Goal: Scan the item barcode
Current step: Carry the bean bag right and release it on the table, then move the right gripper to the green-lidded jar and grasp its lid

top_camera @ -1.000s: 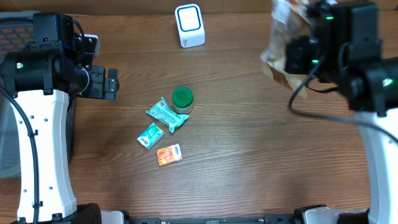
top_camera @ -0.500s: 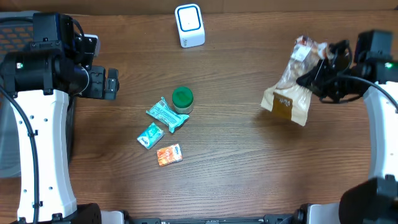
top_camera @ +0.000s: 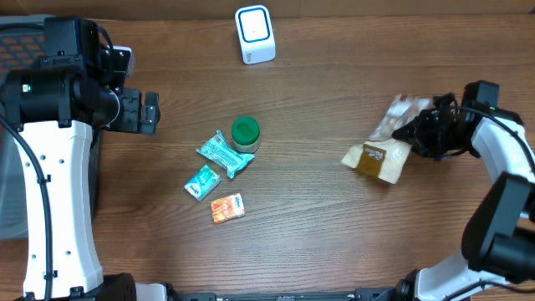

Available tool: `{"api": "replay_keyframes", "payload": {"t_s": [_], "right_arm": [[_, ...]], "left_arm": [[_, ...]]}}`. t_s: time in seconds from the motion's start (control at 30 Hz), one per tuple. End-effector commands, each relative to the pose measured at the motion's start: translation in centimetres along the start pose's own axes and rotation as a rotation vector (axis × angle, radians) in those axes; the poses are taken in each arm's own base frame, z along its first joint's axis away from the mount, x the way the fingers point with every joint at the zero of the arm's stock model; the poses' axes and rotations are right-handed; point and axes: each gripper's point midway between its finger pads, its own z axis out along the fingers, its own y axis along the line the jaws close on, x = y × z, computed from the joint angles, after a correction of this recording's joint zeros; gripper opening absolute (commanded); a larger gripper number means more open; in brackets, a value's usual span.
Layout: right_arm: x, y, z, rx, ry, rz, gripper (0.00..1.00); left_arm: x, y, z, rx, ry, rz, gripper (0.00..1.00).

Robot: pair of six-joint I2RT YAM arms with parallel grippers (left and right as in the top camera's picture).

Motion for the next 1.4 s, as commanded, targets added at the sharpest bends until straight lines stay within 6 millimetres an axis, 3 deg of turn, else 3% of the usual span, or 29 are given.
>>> {"api": "replay_keyframes", "payload": {"t_s": [0.0, 0.13, 0.27, 0.4, 0.53, 0.57, 0.8, 0.93, 1.07, 1.2, 1.37], "right_arm": [[0.1, -1.7, 0.0, 0.093, -0.004, 0.018, 0.78], [0.4, -3.1, -1.5, 0.221, 0.010, 0.073, 0.85], [0.7, -2.4, -4.1, 0.285, 0.044, 0.085, 0.86], [0.9, 0.4, -6.8, 0.282, 0.078, 0.018, 0.83], [2.2, 6.4, -7.6, 0.159, 0.135, -0.209, 0.82], [3.0, 8.7, -7.0, 0.112, 0.153, -0.310, 0.80], [7.0, 16.7, -1.5, 0.106, 0.152, -0.704, 0.81], [10.3, 21.5, 1.8, 0.150, 0.087, -0.948, 0.89], [13.1, 25.7, 4.0, 0.173, -0.030, -1.084, 1.00], [14.6, 27.7, 6.2, 0.204, -0.101, -1.176, 1.00], [15.3, 27.3, 9.8, 0.277, -0.082, -1.258, 1.00]], "left_arm": [[-0.2, 0.0, 0.0, -0.002, -0.005, 0.012, 0.99], [-0.2, 0.0, 0.0, -0.002, -0.005, 0.012, 1.00], [-0.2, 0.0, 0.0, -0.002, -0.005, 0.012, 1.00], [-0.2, 0.0, 0.0, -0.003, -0.005, 0.012, 1.00], [-0.2, 0.0, 0.0, -0.002, -0.005, 0.012, 1.00], [-0.2, 0.0, 0.0, -0.003, -0.005, 0.012, 1.00], [-0.2, 0.0, 0.0, -0.002, -0.005, 0.012, 1.00], [-0.2, 0.0, 0.0, -0.002, -0.005, 0.012, 1.00], [-0.2, 0.0, 0.0, -0.002, -0.005, 0.012, 0.99], [-0.2, 0.0, 0.0, -0.002, -0.005, 0.012, 1.00], [-0.2, 0.0, 0.0, -0.002, -0.005, 0.012, 1.00]]}}
